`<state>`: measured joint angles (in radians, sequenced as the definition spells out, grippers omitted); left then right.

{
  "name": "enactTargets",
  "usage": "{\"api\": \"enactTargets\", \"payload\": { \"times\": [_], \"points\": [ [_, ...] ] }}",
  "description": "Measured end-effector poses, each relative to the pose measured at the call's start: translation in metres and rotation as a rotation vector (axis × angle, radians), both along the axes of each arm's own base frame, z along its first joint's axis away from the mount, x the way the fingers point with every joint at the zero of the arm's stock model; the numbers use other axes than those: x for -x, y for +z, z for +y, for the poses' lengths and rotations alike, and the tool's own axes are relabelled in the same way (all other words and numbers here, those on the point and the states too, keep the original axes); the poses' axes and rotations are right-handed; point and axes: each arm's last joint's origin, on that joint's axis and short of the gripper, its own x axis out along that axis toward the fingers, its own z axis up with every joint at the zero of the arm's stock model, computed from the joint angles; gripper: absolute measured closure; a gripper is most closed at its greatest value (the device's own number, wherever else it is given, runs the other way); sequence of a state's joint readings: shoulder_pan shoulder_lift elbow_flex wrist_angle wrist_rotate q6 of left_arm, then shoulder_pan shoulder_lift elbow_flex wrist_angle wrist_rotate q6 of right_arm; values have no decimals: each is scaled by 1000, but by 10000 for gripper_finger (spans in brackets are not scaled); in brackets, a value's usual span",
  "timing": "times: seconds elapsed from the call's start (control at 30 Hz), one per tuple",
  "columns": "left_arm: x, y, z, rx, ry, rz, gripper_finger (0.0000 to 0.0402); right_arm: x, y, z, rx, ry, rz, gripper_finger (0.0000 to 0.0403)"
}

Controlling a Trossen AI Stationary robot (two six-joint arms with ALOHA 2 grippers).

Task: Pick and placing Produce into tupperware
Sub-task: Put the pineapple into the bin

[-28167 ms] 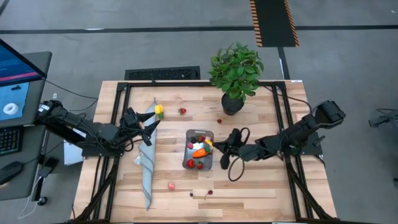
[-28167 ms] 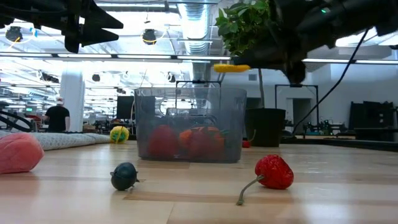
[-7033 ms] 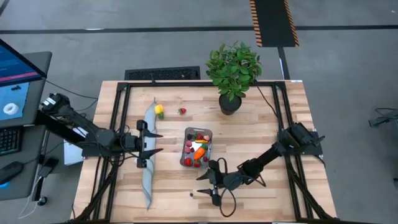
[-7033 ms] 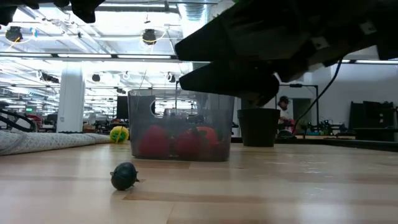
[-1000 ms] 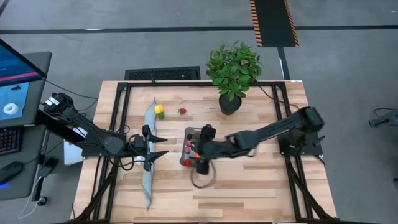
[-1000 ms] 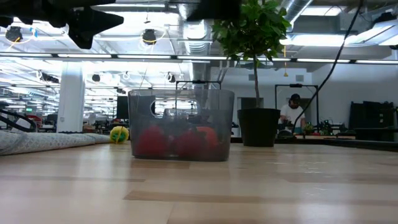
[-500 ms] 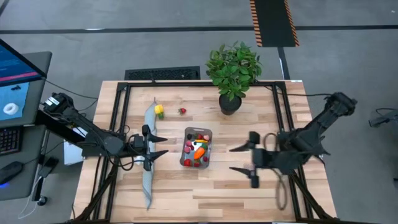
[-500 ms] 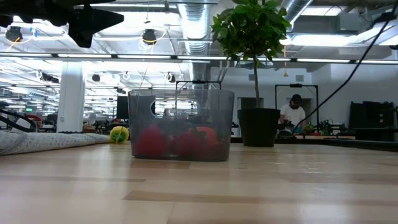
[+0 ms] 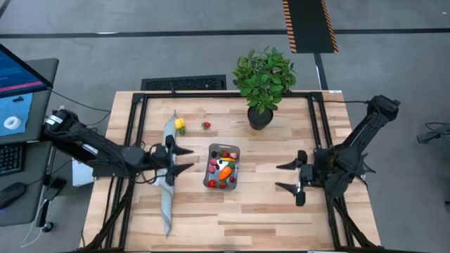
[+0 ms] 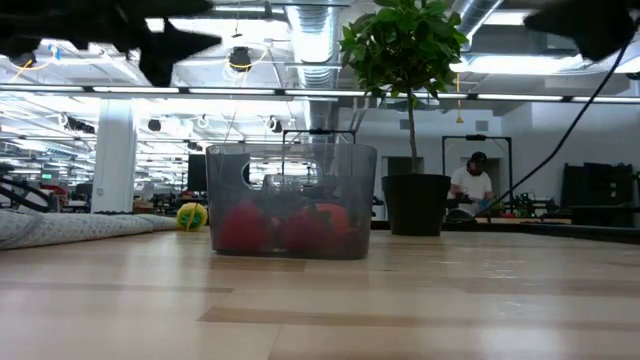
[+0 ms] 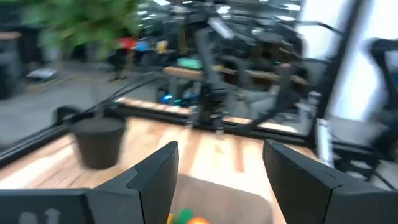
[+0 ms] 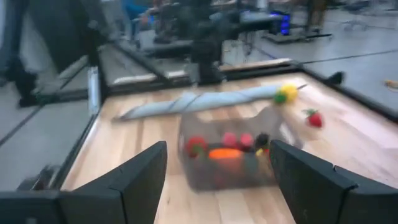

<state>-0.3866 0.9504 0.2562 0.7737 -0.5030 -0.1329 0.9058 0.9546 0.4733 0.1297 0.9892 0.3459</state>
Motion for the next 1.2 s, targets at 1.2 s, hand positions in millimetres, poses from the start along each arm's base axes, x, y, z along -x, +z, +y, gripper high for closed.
{"api": "enactTargets", "payload": {
  "times": [1.2],
  "points": [
    [-2,-13,93,377,726,-67,154,0,-54,-20,-24,545,-108,96]
  ]
}}
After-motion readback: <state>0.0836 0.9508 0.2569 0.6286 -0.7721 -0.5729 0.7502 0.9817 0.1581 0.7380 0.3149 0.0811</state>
